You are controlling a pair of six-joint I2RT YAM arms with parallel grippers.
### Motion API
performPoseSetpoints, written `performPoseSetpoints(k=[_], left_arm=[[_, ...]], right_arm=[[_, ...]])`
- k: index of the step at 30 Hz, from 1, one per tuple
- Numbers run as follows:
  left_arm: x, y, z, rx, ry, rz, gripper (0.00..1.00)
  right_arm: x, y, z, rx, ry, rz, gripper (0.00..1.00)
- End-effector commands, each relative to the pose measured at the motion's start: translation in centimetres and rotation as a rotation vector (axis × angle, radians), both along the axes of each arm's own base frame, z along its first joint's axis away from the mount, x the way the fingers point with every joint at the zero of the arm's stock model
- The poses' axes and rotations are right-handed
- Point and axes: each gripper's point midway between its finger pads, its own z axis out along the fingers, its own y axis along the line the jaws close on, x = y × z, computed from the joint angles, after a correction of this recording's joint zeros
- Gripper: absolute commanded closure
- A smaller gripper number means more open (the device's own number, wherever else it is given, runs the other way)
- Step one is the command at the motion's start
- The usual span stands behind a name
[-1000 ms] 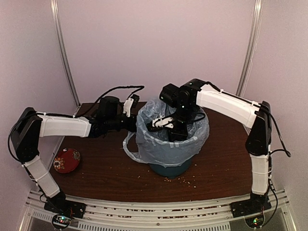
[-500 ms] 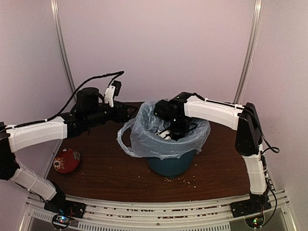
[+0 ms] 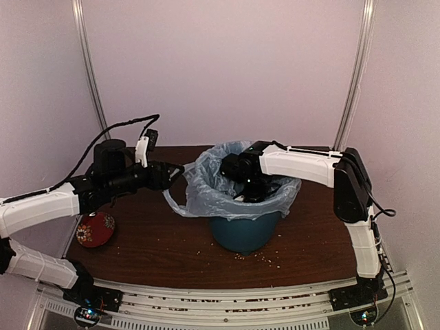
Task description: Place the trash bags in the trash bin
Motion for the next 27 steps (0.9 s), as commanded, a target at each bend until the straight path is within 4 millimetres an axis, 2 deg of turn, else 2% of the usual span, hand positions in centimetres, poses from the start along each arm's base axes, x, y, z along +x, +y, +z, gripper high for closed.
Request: performPoseSetpoints(k=[1, 6, 12, 13, 15, 16, 18, 19, 23, 27], left_arm=[[-0.7, -0.5, 2.8, -0.105, -0.018, -0.042, 0.23], [-1.8, -1.0, 3.9, -0.171, -0.031, -0.098, 0.22], [-1.8, -1.6, 3.6, -0.174, 0.007, -0.125, 0.22], [-1.7, -1.6, 3.4, -0.165, 0.012, -0.116, 0.26], [-1.1, -1.2, 2.6, -0.135, 0.027, -0.08, 0.42], [-0.7, -0.9, 2.0, -0.117, 0.041, -0.049, 0.52], [0.2, -0.1, 0.4, -0.091, 0.064, 0.02, 0.79], [0.5, 0.1, -0.6, -0.087, 0.081, 0.039, 0.86], [1.0, -1.3, -4.7, -0.103, 0.155, 0.004, 1.0], [0.5, -3.2, -8.5, -0.154, 0.231, -0.067, 1.0]], right_arm=[[-0.9, -0.4, -1.3, -0.035, 0.026, 0.026, 1.0], [-1.1, -0.7, -2.0, -0.045, 0.032, 0.031, 1.0], [-1.5, -0.9, -2.9, -0.048, 0.047, 0.028, 1.0], [-1.5, -0.9, -2.9, -0.046, 0.049, 0.027, 1.0], [-1.4, -0.7, -2.6, -0.034, 0.044, 0.025, 1.0], [-1.4, -0.6, -2.6, -0.031, 0.042, 0.025, 1.0], [-1.4, -0.6, -2.5, -0.026, 0.041, 0.025, 1.0], [-1.5, -0.7, -2.5, -0.027, 0.044, 0.026, 1.0], [-1.6, -0.8, -2.7, -0.027, 0.039, 0.026, 1.0], [-1.6, -0.7, -2.5, -0.016, 0.034, 0.023, 1.0]])
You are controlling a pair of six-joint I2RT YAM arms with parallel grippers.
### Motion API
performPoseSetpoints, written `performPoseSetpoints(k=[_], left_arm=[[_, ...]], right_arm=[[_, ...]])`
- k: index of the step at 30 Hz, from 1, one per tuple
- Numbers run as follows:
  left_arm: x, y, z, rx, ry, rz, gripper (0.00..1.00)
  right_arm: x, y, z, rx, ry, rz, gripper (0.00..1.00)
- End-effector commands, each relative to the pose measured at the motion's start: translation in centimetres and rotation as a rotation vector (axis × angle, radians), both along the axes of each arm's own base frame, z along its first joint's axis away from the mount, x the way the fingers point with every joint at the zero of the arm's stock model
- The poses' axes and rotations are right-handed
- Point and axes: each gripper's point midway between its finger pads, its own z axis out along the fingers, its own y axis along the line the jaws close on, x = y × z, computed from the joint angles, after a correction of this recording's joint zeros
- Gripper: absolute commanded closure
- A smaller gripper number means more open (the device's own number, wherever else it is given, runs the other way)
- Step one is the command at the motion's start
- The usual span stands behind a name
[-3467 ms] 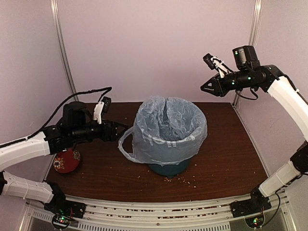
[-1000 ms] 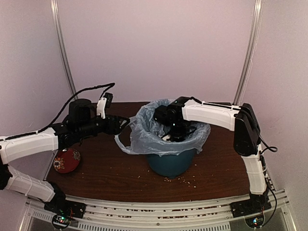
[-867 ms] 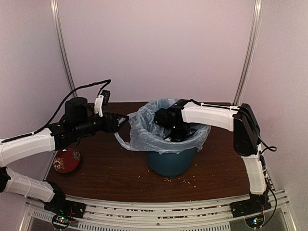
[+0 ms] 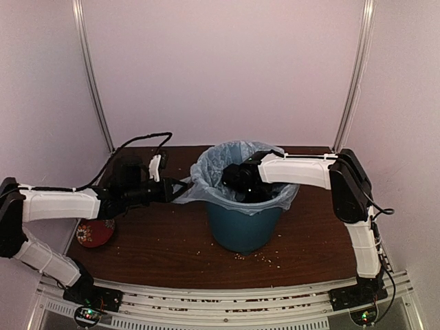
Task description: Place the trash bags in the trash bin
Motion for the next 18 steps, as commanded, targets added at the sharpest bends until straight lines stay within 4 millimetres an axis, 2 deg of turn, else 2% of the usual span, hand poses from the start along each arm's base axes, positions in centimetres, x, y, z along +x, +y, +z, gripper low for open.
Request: performPoseSetpoints(k=[1, 5, 12, 15, 18], left_arm=[[-0.2, -1.7, -2.9, -0.085, 0.041, -0.05, 1.0], [-1.7, -3.5, -3.1, -0.152, 0.024, -0.148, 1.0], [-3.9, -7.7, -6.2, -0.173, 0.093, -0.279, 1.0], [-4.1, -8.5, -7.0, -0.178, 0.098, -0.283, 0.83], [-3.9, -8.3, -7.1, -0.181, 0.093, -0.26, 0.71]], right_arm=[[-0.5, 0.1, 0.2, 0.011, 0.001, 0.014, 1.0], [-0.5, 0.2, 0.5, 0.022, -0.004, 0.008, 1.0], [-0.7, 0.2, 0.2, 0.024, 0.008, 0.0, 1.0], [-0.7, 0.3, 0.0, 0.03, 0.01, -0.007, 1.0], [-0.6, 0.5, 0.3, 0.037, 0.006, -0.015, 1.0]])
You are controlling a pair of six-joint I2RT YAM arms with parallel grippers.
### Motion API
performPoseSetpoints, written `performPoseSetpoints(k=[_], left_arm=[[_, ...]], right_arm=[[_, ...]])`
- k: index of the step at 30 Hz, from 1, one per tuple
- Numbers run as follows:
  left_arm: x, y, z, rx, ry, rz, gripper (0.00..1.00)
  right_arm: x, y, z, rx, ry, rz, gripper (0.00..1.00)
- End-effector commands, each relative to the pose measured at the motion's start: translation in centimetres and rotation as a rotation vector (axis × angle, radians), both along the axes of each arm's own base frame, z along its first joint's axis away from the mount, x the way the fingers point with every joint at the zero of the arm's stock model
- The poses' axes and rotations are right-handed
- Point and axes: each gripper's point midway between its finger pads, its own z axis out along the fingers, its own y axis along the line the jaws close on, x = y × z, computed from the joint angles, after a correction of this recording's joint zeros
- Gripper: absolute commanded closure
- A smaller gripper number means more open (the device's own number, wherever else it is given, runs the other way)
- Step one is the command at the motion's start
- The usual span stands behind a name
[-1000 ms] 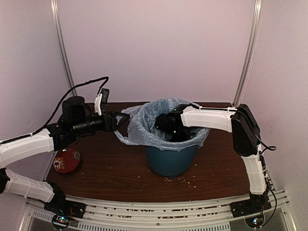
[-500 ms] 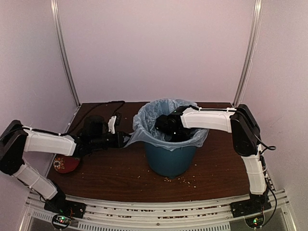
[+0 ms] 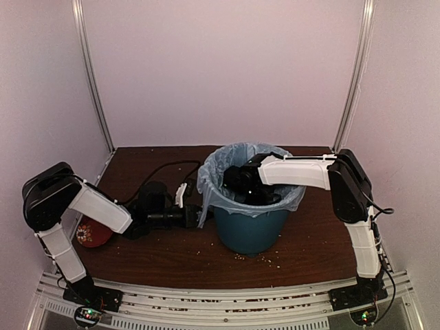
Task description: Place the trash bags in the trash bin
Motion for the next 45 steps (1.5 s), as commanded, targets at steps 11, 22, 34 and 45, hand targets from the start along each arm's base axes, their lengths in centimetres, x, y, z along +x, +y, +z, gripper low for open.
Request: performPoseSetpoints(k=[11, 22, 34, 45], left_arm=[[0.6, 1.5, 5.9, -0.05, -0.183, 0.086, 0.55], [0.9, 3.1, 8.7, -0.004, -0.254, 0.149, 0.52], [0.3, 6.5, 10.5, 0.126, -0.304, 0.225, 0.51], [1.8, 12.4, 16.8, 0.239, -0.411, 0.495, 0.34]], right_arm=[[0.0, 0.4, 2.8, 0.054, -0.036, -0.019, 1.0], [1.3, 0.8, 9.1, 0.182, -0.117, -0.043, 1.0], [-0.3, 0.5, 10.3, 0.207, -0.08, -0.006, 0.97], [-1.6, 0.4, 6.8, 0.145, 0.021, -0.025, 0.97]])
